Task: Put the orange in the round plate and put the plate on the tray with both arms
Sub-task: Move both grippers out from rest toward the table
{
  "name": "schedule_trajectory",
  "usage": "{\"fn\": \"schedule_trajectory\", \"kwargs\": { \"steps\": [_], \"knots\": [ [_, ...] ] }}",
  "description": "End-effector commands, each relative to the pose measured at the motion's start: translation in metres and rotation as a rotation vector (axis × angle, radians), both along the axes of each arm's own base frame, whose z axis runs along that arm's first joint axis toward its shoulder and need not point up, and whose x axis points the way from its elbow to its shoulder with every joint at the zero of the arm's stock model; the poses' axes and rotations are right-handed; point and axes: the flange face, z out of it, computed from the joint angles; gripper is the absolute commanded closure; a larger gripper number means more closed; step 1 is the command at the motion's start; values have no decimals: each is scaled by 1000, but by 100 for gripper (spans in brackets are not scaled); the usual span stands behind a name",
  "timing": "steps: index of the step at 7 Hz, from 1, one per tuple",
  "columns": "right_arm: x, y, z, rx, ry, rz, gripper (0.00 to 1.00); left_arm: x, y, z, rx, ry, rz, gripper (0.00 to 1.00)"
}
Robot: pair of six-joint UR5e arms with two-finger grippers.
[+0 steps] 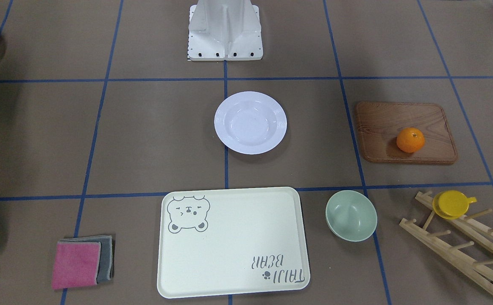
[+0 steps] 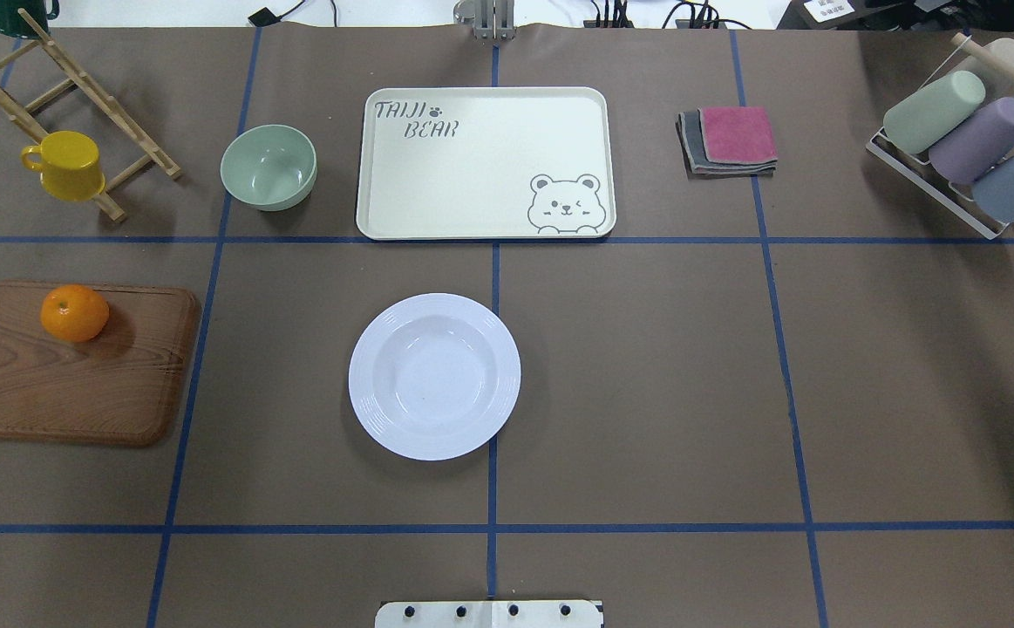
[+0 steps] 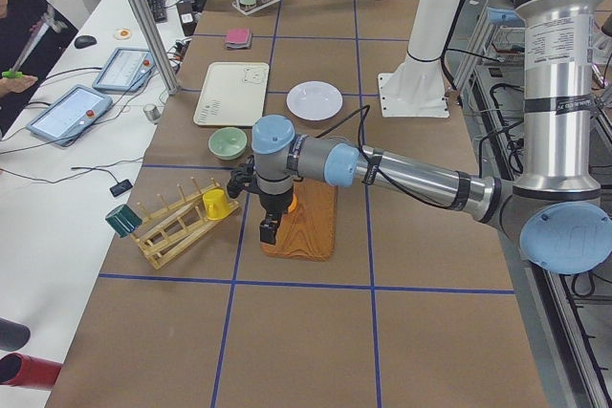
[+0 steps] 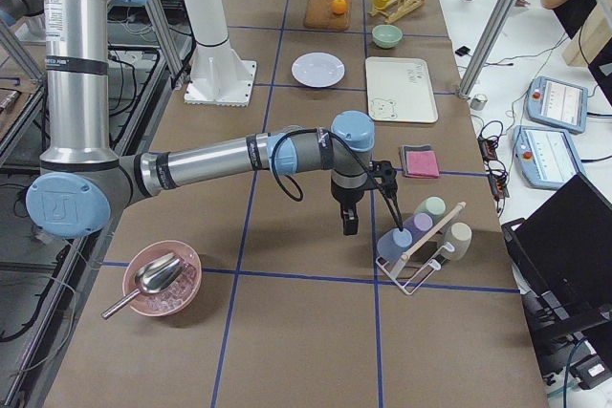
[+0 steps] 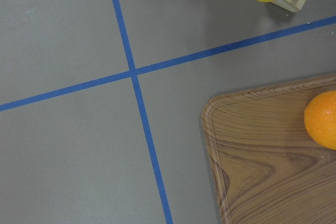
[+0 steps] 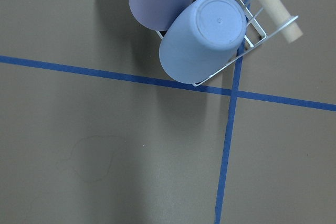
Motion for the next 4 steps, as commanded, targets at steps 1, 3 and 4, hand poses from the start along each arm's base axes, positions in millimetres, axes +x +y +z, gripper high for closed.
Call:
{"fn": "schedule_trajectory", "kwargs": {
  "steps": [1,3,4],
  "knots": [
    [-2,-1,-9,16,-11,-5,0,1,0,0,0,0,1,2],
    [-42,-5,-56,29,-160,-59,0,4,-5,-8,-40,8,-64,2],
    [-63,-7,-85,-43,-315,-61,0,11,-12,-19,-46,30,-135,2]
  ]
}}
